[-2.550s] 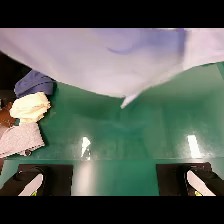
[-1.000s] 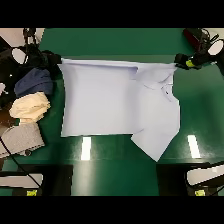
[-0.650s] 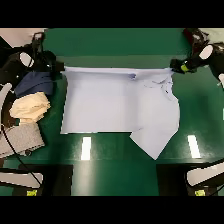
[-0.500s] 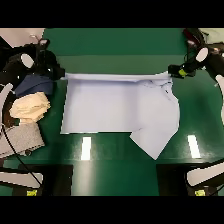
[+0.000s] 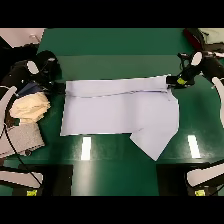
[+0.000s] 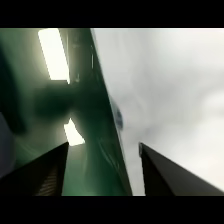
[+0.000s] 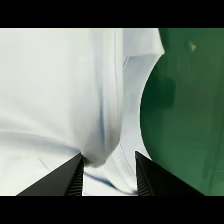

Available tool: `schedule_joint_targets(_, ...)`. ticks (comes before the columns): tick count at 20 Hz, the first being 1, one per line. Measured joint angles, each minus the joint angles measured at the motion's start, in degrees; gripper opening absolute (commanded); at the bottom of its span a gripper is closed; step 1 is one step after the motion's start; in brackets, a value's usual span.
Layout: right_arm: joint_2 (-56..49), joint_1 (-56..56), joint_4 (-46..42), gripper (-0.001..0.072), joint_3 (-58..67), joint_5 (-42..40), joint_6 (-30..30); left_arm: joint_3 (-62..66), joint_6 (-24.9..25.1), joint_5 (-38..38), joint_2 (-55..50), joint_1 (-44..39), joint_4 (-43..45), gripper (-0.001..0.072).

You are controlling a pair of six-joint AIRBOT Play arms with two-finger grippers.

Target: Fold the shirts.

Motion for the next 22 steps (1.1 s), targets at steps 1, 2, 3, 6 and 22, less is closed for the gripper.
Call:
schedule_joint_targets(1,0.7,-0.5,1.0,0.0362,0.3,2.0,-1.3,0.2,-0.4,-2.3,0.3,0.2,0.7,0.0526)
schedule_joint_targets(2,1.7,-1.0,3.0,0.0356,0.5,3.6,-2.8,0.3,-0.8,-4.3,1.0,0.8,1.6,0.0527)
schedule_joint_targets(3,2.8,-1.9,5.7,0.0355,0.7,5.0,-4.6,0.3,-1.1,-6.1,1.9,1.5,1.9,0.0527)
schedule_joint_targets(6,6.6,-4.8,13.7,0.0355,0.9,9.3,-8.7,-1.2,-1.5,-10.2,6.0,5.0,-1.7,0.0527)
schedule_joint_targets(22,15.2,-9.6,21.8,0.0307,1.0,15.5,-13.2,-40.3,4.6,-7.3,22.0,15.3,-22.4,0.0286)
